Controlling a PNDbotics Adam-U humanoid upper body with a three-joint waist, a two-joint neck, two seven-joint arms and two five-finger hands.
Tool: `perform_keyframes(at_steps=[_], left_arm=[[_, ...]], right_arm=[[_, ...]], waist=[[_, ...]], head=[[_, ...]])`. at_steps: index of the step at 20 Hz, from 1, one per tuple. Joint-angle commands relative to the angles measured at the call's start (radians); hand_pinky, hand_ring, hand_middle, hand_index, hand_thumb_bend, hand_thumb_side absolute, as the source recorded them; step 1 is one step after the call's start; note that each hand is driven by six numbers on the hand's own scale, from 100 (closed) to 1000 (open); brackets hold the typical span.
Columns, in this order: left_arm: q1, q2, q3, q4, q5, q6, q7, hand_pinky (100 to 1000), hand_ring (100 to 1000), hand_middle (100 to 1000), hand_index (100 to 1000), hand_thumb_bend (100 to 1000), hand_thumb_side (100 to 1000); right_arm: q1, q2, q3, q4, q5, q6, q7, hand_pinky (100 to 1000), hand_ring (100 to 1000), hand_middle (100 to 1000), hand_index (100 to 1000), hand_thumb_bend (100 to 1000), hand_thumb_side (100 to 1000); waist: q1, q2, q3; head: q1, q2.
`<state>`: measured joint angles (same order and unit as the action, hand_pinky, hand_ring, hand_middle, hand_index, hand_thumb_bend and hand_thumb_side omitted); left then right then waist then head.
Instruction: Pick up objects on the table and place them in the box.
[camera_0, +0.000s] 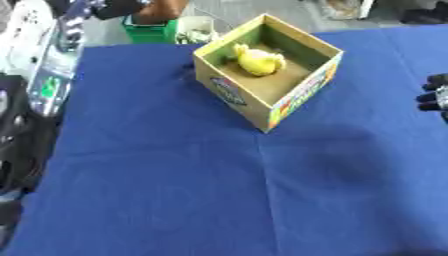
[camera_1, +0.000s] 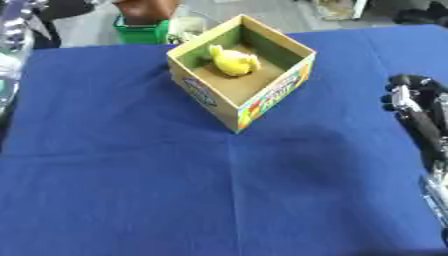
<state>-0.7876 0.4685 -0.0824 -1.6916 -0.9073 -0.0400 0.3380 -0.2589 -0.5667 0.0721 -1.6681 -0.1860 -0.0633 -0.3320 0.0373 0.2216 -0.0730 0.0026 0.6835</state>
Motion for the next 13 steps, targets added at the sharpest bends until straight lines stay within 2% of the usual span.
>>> perform_keyframes(at_steps=[1,7,13], left_arm=[[0.071,0.064,0.053,-0.093,0.181,0.053,-0.006,608,581,621,692,834,100],[0.264,0.039,0.111,-0.124,0.447,0.110,0.016,554,532,587,693,809,100],[0.384,-0.013,0.144,-0.116,0.660,0.111,0.043,531,516,574,697,807,100]], right_arm=[[-0.005,-0.019,-0.017,-0.007,0.006,-0.001,-0.009,612,609,594,695,100,591],[-0.004,-0.017,-0.023,-0.010,0.007,-0.004,-0.014,612,609,594,695,100,588],[0.000,-0.011,-0.028,-0.015,0.007,-0.007,-0.019,613,610,595,696,100,585]], waist=[[-0.005,-0.017,0.005],[-0.009,-0.016,0.023],[-0.011,-0.019,0.035]], head=[[-0.010,-0.012],[-0.018,-0.009],[-0.021,-0.005]])
